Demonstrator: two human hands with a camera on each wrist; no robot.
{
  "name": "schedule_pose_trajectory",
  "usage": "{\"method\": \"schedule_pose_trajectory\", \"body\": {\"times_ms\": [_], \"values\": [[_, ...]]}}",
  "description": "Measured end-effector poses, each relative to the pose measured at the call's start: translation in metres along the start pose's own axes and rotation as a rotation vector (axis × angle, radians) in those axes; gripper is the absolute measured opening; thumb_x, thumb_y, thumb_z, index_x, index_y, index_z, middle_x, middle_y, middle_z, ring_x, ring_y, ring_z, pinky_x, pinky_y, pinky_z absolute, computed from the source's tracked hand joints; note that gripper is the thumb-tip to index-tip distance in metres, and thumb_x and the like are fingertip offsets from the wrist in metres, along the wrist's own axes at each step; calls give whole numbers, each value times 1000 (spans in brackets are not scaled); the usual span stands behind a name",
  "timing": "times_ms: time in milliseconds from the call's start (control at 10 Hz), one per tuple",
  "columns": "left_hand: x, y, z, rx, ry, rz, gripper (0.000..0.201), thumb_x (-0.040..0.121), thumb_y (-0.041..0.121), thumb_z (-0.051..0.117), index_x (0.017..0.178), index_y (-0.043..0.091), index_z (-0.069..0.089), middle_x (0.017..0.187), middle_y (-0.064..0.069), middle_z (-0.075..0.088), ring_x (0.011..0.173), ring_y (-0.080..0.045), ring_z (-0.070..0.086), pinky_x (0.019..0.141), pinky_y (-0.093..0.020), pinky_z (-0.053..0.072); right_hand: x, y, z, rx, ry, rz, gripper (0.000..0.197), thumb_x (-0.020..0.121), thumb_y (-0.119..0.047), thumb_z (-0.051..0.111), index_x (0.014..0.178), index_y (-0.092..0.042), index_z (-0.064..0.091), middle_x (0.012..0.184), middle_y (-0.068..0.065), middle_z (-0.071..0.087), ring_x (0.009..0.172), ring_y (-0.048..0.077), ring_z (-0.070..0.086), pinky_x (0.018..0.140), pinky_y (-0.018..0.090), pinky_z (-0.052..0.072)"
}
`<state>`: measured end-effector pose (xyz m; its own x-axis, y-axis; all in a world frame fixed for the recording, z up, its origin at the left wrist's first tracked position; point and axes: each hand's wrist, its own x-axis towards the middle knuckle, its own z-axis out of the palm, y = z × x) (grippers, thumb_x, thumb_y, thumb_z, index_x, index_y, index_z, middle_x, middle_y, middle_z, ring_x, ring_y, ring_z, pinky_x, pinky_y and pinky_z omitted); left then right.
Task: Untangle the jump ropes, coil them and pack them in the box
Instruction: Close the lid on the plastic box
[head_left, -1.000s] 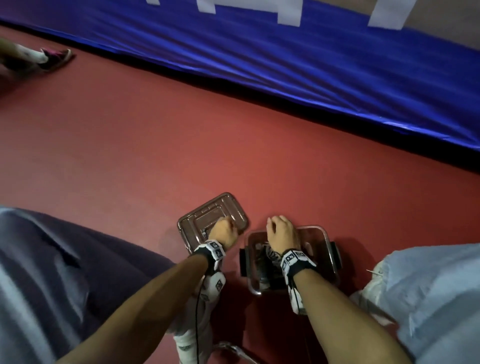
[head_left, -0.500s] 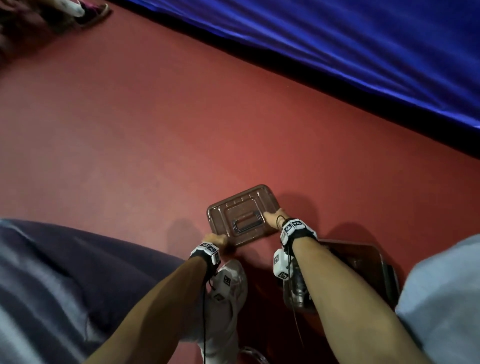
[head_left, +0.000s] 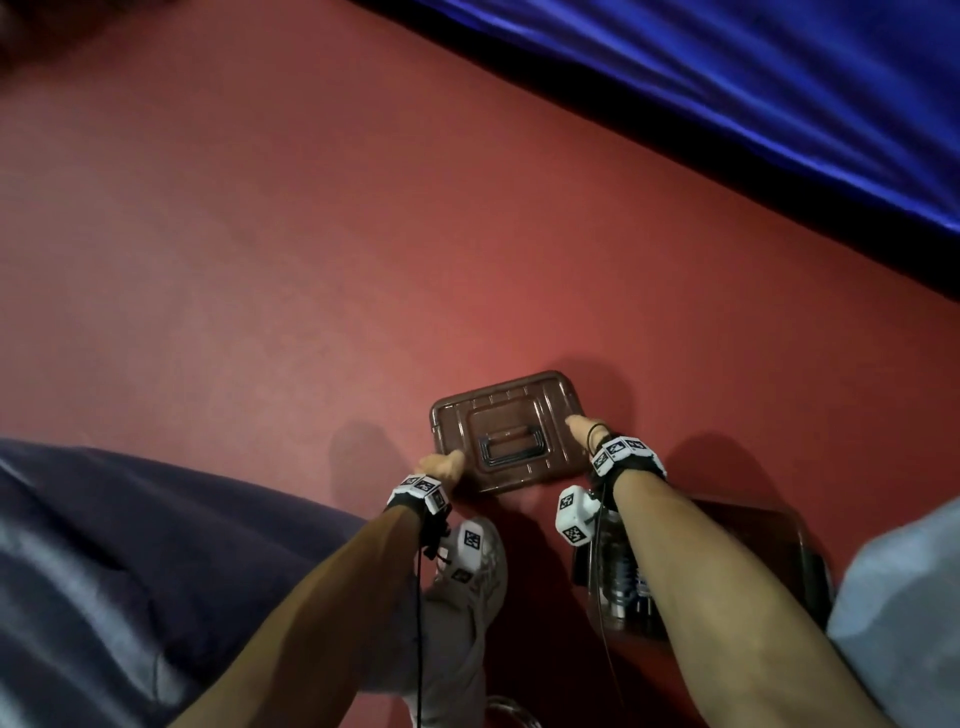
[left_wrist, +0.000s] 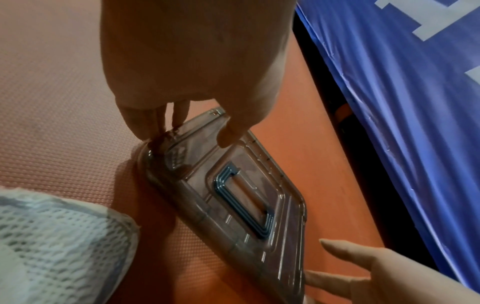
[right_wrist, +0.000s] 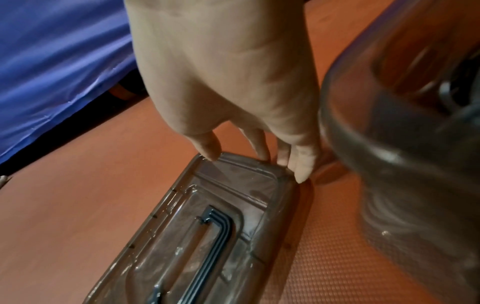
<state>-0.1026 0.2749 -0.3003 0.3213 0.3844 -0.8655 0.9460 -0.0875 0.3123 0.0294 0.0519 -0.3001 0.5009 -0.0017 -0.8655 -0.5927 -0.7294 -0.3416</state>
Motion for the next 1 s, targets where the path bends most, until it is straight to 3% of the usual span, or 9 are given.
{"method": "schedule_pose_trajectory", "body": {"times_ms": [100, 200, 300, 400, 500, 600, 700, 800, 1000], "values": [[-2, 1, -3, -39, 44, 45, 15, 91, 26, 64, 89, 12, 68, 100, -10, 65, 89, -20, 59, 82, -33, 55, -11, 2, -10, -27, 11, -28, 48, 107, -24, 45, 146, 4, 46, 151, 23, 47, 139, 37, 46, 107, 37, 39], [48, -11, 3, -93, 149, 60, 41, 78, 40, 66, 88, 1, 69, 90, -15, 71, 81, -27, 69, 71, -42, 61, -17, 0, -19, -23, 7, -9, 54, 107, -29, 49, 146, 7, 44, 153, 22, 46, 141, 34, 44, 112, 37, 35], [64, -3, 12, -17, 172, 208, 71, 84, 53, 50, 93, -16, 66, 78, -22, 67, 74, -36, 68, 59, -42, 51, -35, 0, -39, 28, 218, 16, 54, 94, -32, 71, 128, 8, 61, 130, 20, 65, 123, 33, 62, 98, 35, 50], [2, 34, 19, -53, 160, 310, 63, 95, 48, 46, 105, -13, 59, 91, -29, 68, 83, -44, 69, 71, -51, 58, -57, 8, -76, 39, 427, -79, 57, 86, -43, 79, 110, 7, 66, 114, 23, 69, 111, 40, 66, 85, 39, 51], [-2, 47, 43, -77, 89, 382, 55, 96, 50, 45, 116, -2, 43, 109, -32, 65, 95, -49, 67, 77, -53, 55, -77, 28, -116, -48, 539, -196, 59, 89, -51, 73, 112, 3, 62, 115, 21, 68, 113, 40, 62, 90, 41, 49], [-99, 68, 59, -85, -34, 441, 42, 102, 37, 47, 115, -3, 43, 94, -24, 65, 62, -33, 69, 48, -38, 55, -101, 72, -151, -96, 551, -263, 34, 96, -42, 66, 97, -10, 58, 108, 19, 68, 106, 38, 60, 86, 38, 44], [-150, 59, 90, -69, -170, 435, 33, 104, 36, 48, 112, 4, 39, 87, -19, 64, 53, -23, 67, 42, -33, 53, -123, 129, -170, -145, 495, -175, 36, 101, -37, 61, 79, -10, 52, 101, 20, 65, 91, 32, 58, 75, 35, 39], [-189, 35, 120, 65, -176, 507, 39, 102, 35, 50, 117, -1, 45, 111, -18, 63, 96, -33, 66, 78, -44, 57, -143, 189, -172, -112, 495, -108, 35, 103, -34, 59, 101, 1, 63, 112, 24, 66, 107, 38, 63, 80, 34, 41], [-218, -13, 153, 425, -44, 571, 58, 102, 36, 47, 138, -9, 40, 134, -28, 53, 121, -41, 56, 96, -41, 46, -168, 268, -139, -138, 449, -27, 39, 104, -28, 58, 118, 8, 63, 119, 24, 67, 112, 38, 63, 77, 29, 39]]}}
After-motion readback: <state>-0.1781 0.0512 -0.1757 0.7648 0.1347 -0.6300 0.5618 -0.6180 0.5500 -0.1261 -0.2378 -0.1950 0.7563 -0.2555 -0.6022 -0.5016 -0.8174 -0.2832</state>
